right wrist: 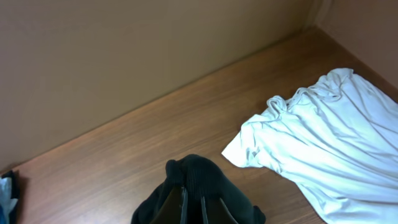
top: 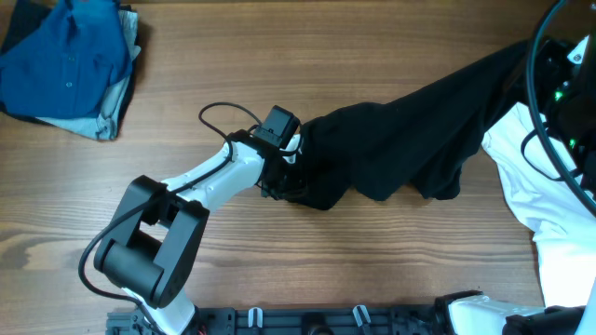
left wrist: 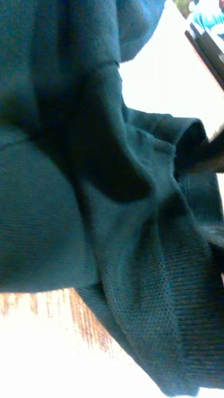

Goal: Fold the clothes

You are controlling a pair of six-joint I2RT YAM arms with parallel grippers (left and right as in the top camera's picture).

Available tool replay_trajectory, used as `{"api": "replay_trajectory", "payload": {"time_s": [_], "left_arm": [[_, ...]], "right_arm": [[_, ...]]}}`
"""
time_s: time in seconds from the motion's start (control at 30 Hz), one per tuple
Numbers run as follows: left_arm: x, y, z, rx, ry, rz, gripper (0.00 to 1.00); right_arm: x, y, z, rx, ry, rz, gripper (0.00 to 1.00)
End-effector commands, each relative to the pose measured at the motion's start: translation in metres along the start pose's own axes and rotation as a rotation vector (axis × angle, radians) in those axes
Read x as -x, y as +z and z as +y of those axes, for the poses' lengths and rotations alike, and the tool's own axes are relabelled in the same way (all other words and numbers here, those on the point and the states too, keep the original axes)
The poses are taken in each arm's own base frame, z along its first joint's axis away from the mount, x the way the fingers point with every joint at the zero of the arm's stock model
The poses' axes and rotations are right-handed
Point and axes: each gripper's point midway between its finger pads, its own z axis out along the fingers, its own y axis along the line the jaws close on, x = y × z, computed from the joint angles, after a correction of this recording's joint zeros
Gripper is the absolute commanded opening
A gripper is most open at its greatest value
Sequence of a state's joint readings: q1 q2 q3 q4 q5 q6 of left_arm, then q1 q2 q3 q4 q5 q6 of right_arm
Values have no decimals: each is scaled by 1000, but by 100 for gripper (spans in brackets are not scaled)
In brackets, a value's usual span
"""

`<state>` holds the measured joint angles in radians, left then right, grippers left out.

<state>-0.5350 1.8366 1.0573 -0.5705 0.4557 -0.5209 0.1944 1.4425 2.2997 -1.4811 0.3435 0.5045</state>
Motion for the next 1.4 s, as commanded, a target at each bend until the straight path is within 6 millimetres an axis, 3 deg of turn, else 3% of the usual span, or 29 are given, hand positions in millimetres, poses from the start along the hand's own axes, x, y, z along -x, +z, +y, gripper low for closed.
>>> {"api": "replay_trajectory", "payload": {"time_s": [0.0, 0.23, 0.43, 0.57, 0.87, 0.9, 0.93, 1.0, 1.03, 1.07, 1.13, 1.2, 1.3, 1.37], "left_arm": [[1, 6, 0, -15, -16, 5, 4], [12, 2, -3, -38, -9, -33, 4], [28, -18, 1, -61, -51, -91, 4], [41, -41, 4, -67, -62, -166, 4], [66, -121, 1, -113, -62, -396, 4], [63, -124, 1, -113, -62, -396, 14], [58, -123, 2, -106, -68, -380, 34], [47, -116, 4, -84, -77, -334, 43], [40, -110, 4, -72, -77, -305, 75], [36, -107, 2, -66, -66, -288, 84], [27, -102, -2, -57, -37, -261, 92], [18, -96, -4, -36, -25, -235, 92], [5, -90, 8, 62, -28, -206, 69], [-7, -86, 23, 157, -41, -174, 67]], "right_arm": [[3, -3, 1, 16, -3, -10, 4], [0, -3, 5, 35, -27, 7, 4], [1, -3, 5, 36, -26, 4, 4], [1, -3, 5, 37, -26, 3, 4], [2, -3, 5, 39, -25, 0, 4], [2, -3, 5, 39, -25, 1, 4], [2, -3, 5, 39, -25, 0, 4], [2, -3, 5, 39, -25, 0, 4], [2, -3, 5, 39, -24, 0, 5], [2, -3, 6, 40, -24, 0, 4], [1, -3, 6, 43, -25, 3, 4], [0, -2, 9, 54, -26, 13, 4], [-3, -1, 12, 69, -28, 27, 4], [-4, 1, 14, 77, -29, 34, 4]]}}
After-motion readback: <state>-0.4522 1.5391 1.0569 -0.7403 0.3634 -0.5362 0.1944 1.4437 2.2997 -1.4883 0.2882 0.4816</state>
